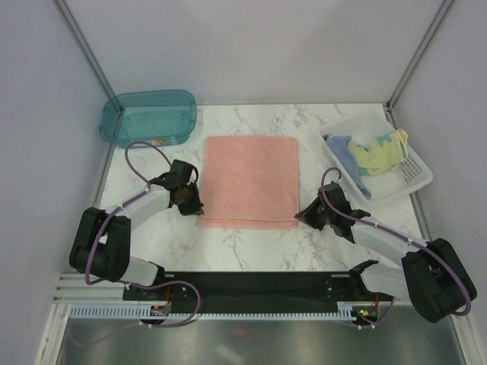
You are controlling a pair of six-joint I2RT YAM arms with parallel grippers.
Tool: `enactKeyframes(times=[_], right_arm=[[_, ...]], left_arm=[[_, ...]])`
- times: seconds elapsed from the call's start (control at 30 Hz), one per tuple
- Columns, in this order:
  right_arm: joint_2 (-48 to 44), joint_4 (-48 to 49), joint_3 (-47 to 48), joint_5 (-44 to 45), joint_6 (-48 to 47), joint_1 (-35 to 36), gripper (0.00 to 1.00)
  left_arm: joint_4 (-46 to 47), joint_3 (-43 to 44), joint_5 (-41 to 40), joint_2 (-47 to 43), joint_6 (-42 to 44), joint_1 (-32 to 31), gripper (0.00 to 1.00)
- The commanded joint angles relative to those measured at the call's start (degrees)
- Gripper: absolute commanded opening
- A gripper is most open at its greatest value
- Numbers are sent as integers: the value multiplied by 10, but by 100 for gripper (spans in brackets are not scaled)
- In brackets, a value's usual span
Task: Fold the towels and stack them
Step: Fold the towel
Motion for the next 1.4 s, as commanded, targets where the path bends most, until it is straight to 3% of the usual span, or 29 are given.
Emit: enactKeyframes(times=[0.0, 0.13, 0.27, 0.4, 0.53, 0.8, 1.13, 1.37], right_arm=[[6, 66, 3, -6, -2, -1, 0], [-2, 21, 55, 11, -19, 0, 0], [-6, -62, 157, 11, -53, -1, 0], [-45, -104, 193, 2, -64, -1, 0], [-91, -139, 186, -3, -62, -1, 0], [-193, -104, 40, -38, -25, 1, 0], [-110, 36, -70, -36, -8, 34, 0], [-115, 24, -82, -8, -34, 37, 0]], left_arm=[[17, 4, -7, -6, -8, 1, 2], [-21, 65, -14, -11, 0, 2, 2], [-100, 199, -13, -25, 7, 0, 2], [-158, 232, -18, -49, 18, 1, 2], [-165, 169, -13, -90, 15, 0, 2], [-126, 16, -25, -180, -11, -1, 2], [-58, -51, -9, -110, -20, -17, 2], [-53, -56, -18, -94, -18, -34, 2]])
